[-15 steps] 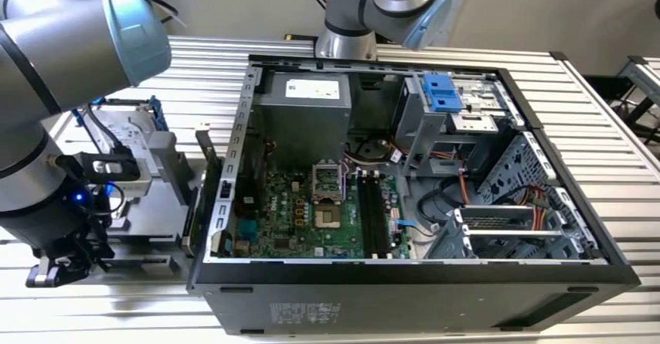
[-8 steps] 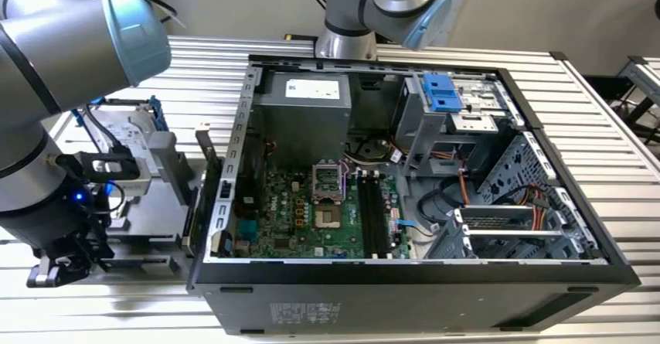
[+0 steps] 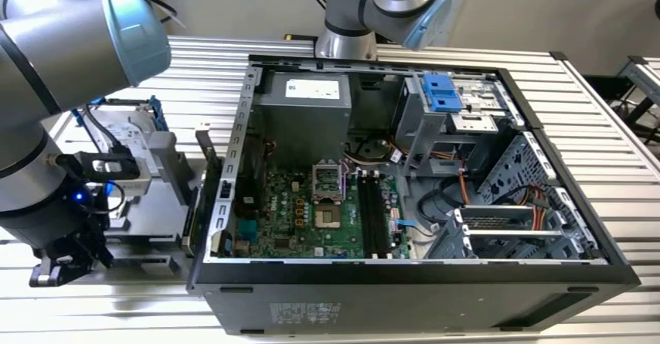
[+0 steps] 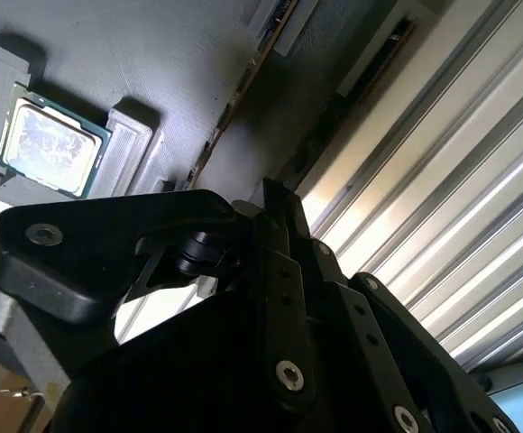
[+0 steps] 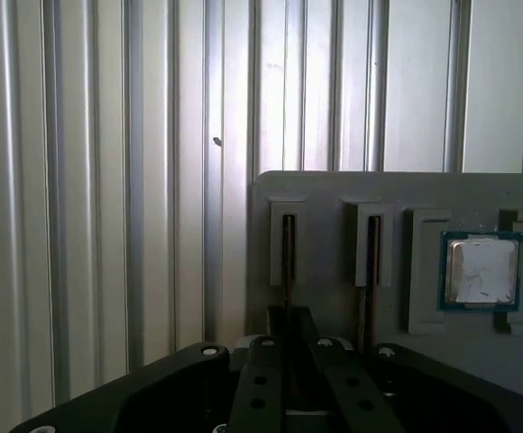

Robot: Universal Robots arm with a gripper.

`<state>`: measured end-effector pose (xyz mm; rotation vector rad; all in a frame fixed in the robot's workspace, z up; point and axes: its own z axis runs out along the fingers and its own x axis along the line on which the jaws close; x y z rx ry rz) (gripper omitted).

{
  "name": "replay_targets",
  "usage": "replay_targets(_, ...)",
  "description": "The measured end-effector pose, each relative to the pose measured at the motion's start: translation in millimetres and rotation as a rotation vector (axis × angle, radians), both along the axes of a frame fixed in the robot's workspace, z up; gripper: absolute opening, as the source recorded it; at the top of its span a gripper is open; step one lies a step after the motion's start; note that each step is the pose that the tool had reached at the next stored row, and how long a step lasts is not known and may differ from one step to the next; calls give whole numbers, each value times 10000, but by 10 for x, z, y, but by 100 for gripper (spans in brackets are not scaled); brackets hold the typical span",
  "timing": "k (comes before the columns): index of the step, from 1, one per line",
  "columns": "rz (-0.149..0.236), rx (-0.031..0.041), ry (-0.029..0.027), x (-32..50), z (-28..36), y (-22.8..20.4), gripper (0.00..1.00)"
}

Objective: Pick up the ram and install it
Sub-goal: 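Pick up the ram and move it above insertion slot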

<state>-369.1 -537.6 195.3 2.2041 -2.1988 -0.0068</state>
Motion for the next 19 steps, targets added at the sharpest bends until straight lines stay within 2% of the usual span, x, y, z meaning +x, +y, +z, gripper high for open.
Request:
replay_targets(15,81,0,0,0,2,0,0)
replay_targets(19,81,-1,1,0,64,0,0)
